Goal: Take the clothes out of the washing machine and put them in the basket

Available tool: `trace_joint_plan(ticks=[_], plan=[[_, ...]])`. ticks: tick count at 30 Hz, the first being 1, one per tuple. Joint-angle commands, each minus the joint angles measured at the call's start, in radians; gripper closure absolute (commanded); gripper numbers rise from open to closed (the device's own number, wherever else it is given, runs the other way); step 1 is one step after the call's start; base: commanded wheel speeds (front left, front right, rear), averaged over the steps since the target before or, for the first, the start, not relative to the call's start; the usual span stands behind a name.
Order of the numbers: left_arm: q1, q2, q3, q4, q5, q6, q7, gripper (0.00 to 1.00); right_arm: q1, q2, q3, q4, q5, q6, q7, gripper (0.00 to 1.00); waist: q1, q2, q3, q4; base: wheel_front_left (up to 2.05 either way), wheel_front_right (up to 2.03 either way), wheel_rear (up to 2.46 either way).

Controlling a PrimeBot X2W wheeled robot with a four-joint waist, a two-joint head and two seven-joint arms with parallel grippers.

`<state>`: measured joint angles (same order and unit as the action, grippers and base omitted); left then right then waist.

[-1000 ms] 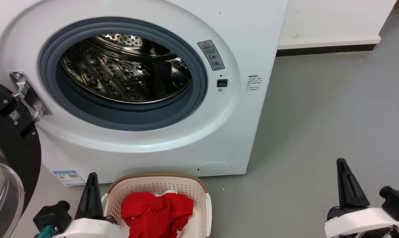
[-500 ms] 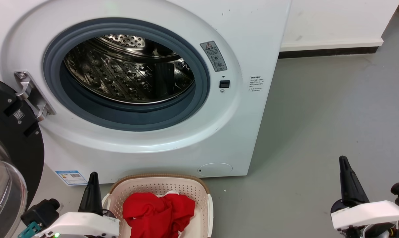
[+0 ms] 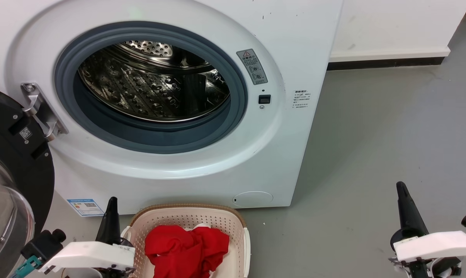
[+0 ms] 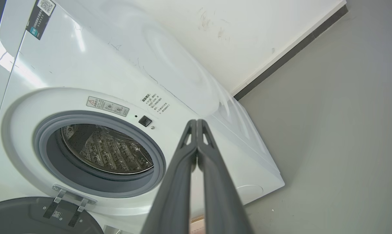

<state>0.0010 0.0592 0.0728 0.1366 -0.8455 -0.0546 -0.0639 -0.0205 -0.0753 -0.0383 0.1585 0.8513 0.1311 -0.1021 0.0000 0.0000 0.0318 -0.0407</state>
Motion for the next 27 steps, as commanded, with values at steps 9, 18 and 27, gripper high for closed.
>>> trace_joint_plan(ticks=[9,18,27], plan=[[-0.041,0.001,0.012,0.012,-0.144,-0.018,0.033,1.00,-0.037,-0.009,-0.005,0.007,0.153,0.000,0.032,1.00,0.0000,0.0000,-0.004,0.005,0.00,0.00,0.00],[-0.054,-0.001,0.017,0.029,-0.248,-0.028,0.058,1.00,-0.046,-0.010,-0.009,0.020,0.263,0.000,0.058,1.00,0.0000,0.0000,-0.007,0.010,0.00,0.00,0.00],[-0.063,-0.002,0.021,0.042,-0.336,-0.037,0.078,1.00,-0.054,-0.009,-0.013,0.031,0.352,0.000,0.079,1.00,0.0000,0.0000,-0.010,0.014,0.00,0.00,0.00]])
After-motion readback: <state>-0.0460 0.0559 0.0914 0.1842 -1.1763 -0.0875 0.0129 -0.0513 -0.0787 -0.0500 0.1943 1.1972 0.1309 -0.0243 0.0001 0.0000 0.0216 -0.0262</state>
